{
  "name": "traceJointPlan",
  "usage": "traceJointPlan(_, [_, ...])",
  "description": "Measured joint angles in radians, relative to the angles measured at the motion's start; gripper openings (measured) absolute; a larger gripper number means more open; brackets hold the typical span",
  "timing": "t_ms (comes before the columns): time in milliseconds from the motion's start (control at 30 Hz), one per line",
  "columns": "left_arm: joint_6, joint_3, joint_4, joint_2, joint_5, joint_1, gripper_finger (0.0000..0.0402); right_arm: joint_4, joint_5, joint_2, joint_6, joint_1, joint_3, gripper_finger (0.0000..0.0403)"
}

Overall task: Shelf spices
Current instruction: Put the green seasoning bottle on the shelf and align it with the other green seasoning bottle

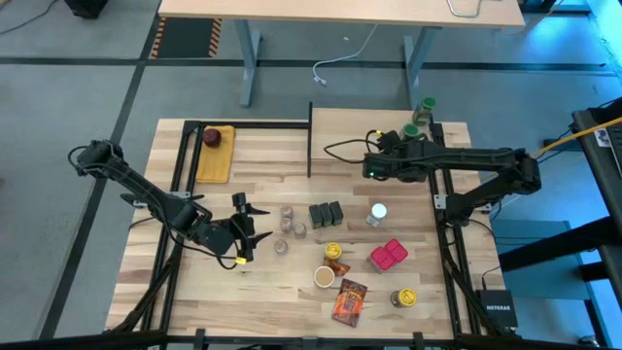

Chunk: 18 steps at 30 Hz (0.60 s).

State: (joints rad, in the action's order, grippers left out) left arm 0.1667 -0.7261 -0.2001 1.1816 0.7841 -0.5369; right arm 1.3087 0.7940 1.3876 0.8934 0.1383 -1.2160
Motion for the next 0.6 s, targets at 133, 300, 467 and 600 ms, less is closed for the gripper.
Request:
traceJointPlan(133, [0.000,0.000,0.000,0.000,0.000,0.000,0.0249,-0.093,-0.010,0.000,-0.035,0.000,0.000,0.0264])
traceJointPlan(300, [0.001,0.000,0.000,0.000,0.000,0.000,0.0249,-0.124,0.017,0.000,-0.064,0.024,0.000,0.0264])
traceJointPlan(467, [0.001,0.000,-0.002,0.000,0.000,0.000,0.0249,-0.094,0.005,0.000,-0.066,0.059,0.021,0.0264])
traceJointPlan(600, [0.001,0.000,-0.003,0.000,0.000,0.000,0.0249,-0.068,-0.010,-0.001,-0.064,0.058,0.051,0.0264])
